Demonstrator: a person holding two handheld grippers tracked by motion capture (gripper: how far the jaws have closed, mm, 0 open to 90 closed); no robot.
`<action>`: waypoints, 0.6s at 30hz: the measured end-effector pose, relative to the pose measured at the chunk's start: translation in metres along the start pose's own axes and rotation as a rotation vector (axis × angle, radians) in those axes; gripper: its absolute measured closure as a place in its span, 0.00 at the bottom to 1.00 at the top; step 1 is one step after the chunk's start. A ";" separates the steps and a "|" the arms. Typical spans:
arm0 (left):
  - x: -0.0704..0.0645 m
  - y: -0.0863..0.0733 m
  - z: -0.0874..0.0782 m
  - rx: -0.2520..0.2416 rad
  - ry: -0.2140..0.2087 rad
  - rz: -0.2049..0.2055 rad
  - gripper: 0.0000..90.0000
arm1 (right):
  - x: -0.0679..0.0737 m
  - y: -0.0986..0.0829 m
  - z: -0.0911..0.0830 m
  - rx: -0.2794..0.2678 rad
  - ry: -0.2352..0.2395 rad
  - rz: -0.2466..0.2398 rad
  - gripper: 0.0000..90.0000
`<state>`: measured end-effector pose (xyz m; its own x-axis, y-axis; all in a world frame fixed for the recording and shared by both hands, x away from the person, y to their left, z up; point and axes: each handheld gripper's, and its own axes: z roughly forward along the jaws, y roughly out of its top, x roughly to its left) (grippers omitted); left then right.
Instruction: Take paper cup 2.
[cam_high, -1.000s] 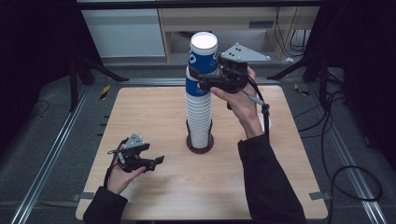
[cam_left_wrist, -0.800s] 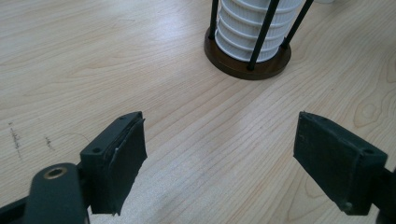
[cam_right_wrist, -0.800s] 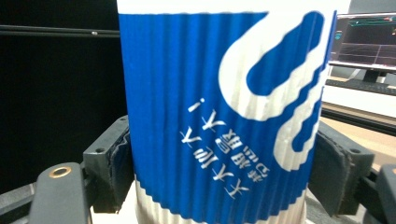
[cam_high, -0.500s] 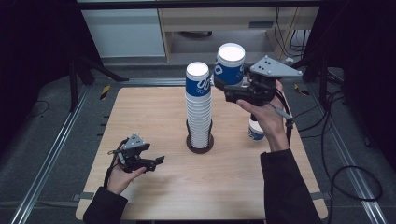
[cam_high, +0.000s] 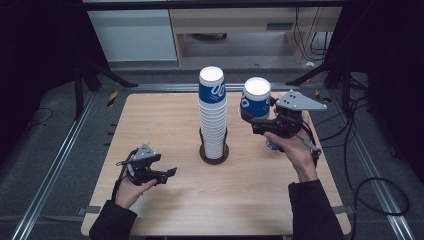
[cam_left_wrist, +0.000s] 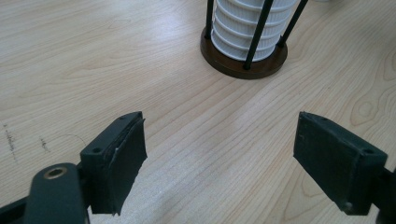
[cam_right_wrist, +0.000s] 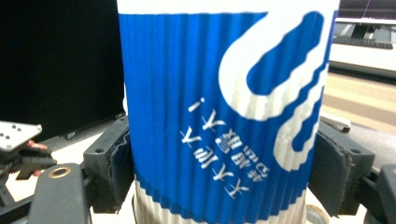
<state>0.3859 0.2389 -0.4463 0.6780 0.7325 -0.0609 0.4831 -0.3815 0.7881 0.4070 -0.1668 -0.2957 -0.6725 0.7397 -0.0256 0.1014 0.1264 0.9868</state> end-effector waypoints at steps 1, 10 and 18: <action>0.000 0.000 0.000 0.000 -0.001 0.002 0.18 | 0.000 -0.003 -0.001 0.007 0.000 0.001 0.22; 0.000 0.001 -0.002 -0.009 -0.008 0.000 0.18 | 0.001 -0.033 -0.009 0.064 0.028 -0.003 0.22; -0.001 0.002 -0.002 -0.011 -0.013 0.002 0.18 | 0.003 -0.059 -0.013 0.088 0.078 -0.004 0.22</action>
<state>0.3847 0.2388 -0.4435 0.6862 0.7243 -0.0677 0.4761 -0.3767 0.7946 0.3898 -0.1809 -0.3519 -0.7277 0.6858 -0.0138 0.1600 0.1892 0.9688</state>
